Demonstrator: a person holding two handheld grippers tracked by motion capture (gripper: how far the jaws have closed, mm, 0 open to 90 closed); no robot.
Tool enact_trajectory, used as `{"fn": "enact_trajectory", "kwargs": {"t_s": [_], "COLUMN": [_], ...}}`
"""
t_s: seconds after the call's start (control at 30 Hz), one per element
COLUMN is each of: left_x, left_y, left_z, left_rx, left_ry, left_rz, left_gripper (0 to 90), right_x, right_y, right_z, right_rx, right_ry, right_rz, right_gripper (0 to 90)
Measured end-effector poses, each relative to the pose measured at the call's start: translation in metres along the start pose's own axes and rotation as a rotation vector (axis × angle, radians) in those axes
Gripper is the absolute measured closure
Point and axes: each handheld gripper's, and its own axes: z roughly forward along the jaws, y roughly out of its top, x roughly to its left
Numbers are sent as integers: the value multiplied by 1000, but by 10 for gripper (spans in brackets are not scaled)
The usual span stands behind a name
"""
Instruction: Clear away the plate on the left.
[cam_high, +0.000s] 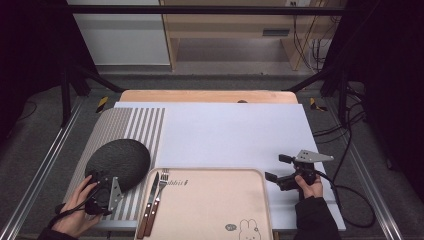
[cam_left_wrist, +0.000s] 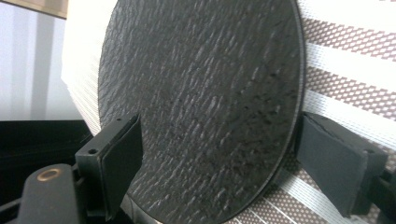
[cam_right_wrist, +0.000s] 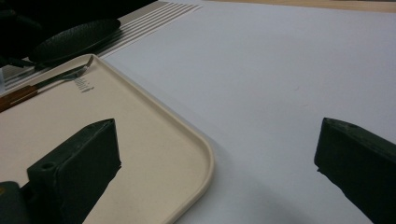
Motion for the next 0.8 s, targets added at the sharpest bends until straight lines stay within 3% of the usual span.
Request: {"fn": "enact_trajectory", "kwargs": {"t_s": [0.2, 0.63, 0.8], "left_x": [-4, -17, -26], "left_y": [-1, -3, -2], "left_z": [6, 8, 7], "left_rx": [-3, -40, -37], "left_ry": [13, 102, 132], "left_rz": [6, 18, 37], "left_gripper": [212, 307, 407], "right_x": [0, 0, 0], "right_y": [0, 0, 0], "right_z": [0, 0, 1], "right_rx": [2, 1, 5], "right_ry": [0, 2, -1], "right_rz": [0, -3, -2], "right_gripper": [4, 4, 4]}}
